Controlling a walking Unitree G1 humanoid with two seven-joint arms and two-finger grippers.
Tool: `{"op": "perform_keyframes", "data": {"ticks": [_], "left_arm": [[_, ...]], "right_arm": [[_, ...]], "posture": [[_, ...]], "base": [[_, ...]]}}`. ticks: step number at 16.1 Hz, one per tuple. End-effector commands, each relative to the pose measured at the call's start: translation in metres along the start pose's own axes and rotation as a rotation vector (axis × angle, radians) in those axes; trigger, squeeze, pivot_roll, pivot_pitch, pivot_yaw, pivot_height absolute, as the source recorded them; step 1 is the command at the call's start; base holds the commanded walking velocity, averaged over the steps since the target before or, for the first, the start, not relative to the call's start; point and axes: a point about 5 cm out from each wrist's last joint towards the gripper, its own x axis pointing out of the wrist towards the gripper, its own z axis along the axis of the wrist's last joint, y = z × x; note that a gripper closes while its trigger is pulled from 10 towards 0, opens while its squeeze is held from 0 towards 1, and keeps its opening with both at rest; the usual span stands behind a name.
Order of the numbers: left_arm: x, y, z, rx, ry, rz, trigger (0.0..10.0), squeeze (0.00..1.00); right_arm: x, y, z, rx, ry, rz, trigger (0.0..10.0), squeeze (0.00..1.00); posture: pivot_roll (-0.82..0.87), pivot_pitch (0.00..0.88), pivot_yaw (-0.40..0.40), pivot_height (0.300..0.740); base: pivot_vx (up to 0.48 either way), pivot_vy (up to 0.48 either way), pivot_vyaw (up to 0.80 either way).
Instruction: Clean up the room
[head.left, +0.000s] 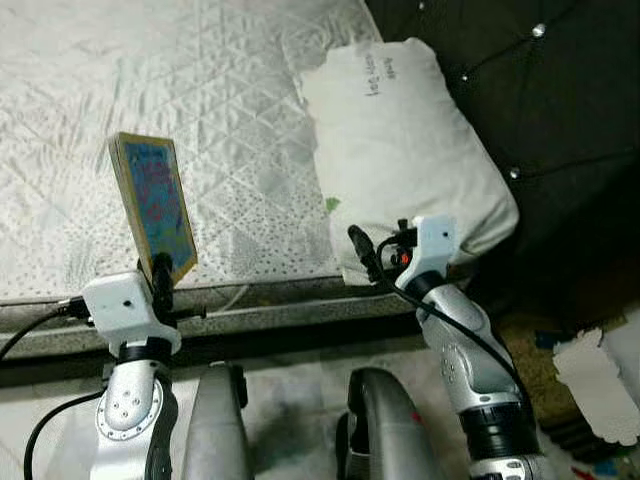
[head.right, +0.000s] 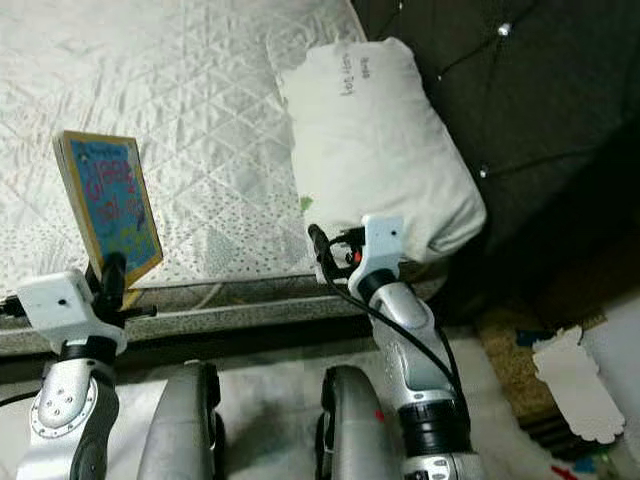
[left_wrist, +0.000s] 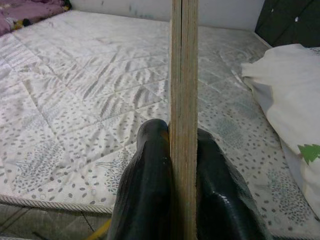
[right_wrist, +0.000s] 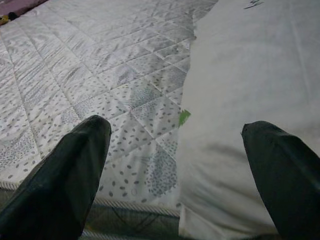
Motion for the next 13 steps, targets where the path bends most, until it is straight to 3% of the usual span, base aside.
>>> {"op": "perform_keyframes", "data": {"ticks": [1, 9, 13], "left_arm": [[0.0000, -0.0005, 0.0053, -0.004, -0.030, -0.004, 10.0, 0.00], [-0.0006, -0.0022, 0.0032, -0.008, -0.021, -0.013, 10.0, 0.00], [0.0004, -0.0038, -0.0009, -0.010, 0.009, -0.019, 10.0, 0.00]], "right_arm": [[-0.0004, -0.0020, -0.0007, 0.007, 0.000, -0.002, 10.0, 0.00], [-0.0002, -0.0022, -0.0015, 0.006, 0.004, 0.005, 10.0, 0.00], [0.0012, -0.0012, -0.0019, 0.008, 0.005, 0.014, 10.0, 0.00]], "posture": [[-0.03, 0.187, -0.042, 0.631], [-0.03, 0.179, -0.046, 0.631], [-0.02, 0.173, -0.048, 0.631]], "base": [[0.356, 0.000, 0.00], [0.370, 0.000, 0.00], [0.000, 0.000, 0.00]]}}
